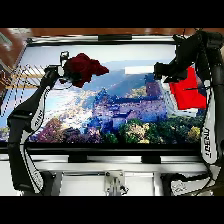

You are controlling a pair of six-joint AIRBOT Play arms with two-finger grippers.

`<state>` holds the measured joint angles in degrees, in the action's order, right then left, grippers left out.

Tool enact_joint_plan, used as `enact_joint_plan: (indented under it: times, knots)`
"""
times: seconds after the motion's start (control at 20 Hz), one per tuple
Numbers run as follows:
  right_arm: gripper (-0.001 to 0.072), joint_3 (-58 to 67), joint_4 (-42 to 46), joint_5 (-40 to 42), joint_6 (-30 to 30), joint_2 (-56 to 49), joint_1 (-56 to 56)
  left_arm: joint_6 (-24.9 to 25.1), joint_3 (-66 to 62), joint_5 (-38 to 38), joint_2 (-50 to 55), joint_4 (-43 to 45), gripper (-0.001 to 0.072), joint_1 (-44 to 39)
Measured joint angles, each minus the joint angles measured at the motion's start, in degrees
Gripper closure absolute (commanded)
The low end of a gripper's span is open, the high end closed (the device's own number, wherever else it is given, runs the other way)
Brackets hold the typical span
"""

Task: Fold the shirts.

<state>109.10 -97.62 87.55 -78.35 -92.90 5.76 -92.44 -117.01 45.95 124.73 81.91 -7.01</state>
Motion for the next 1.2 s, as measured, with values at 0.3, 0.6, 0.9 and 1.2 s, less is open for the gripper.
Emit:
enact_joint_plan:
  times: [0.3,0.6,0.9,1.2]
  knots:
    - [0.0173,0.0,0.2,-0.2,-0.2,0.1,0.0,-0.1,-0.1,-0.8,-3.6,-4.3,0.0674,0.4]
    - [0.0173,3.5,3.0,-6.1,-2.2,5.5,0.0,8.0,-0.1,-0.4,-22.6,-5.5,0.0674,-1.0]
    - [0.0173,5.1,7.6,-11.2,-5.2,19.0,0.0,10.2,1.9,10.4,-43.7,-5.9,0.0674,-7.3]
    - [0.0173,5.3,9.4,-9.9,-6.8,28.9,0.0,4.4,16.6,21.2,-50.7,-5.9,0.0674,-24.1]
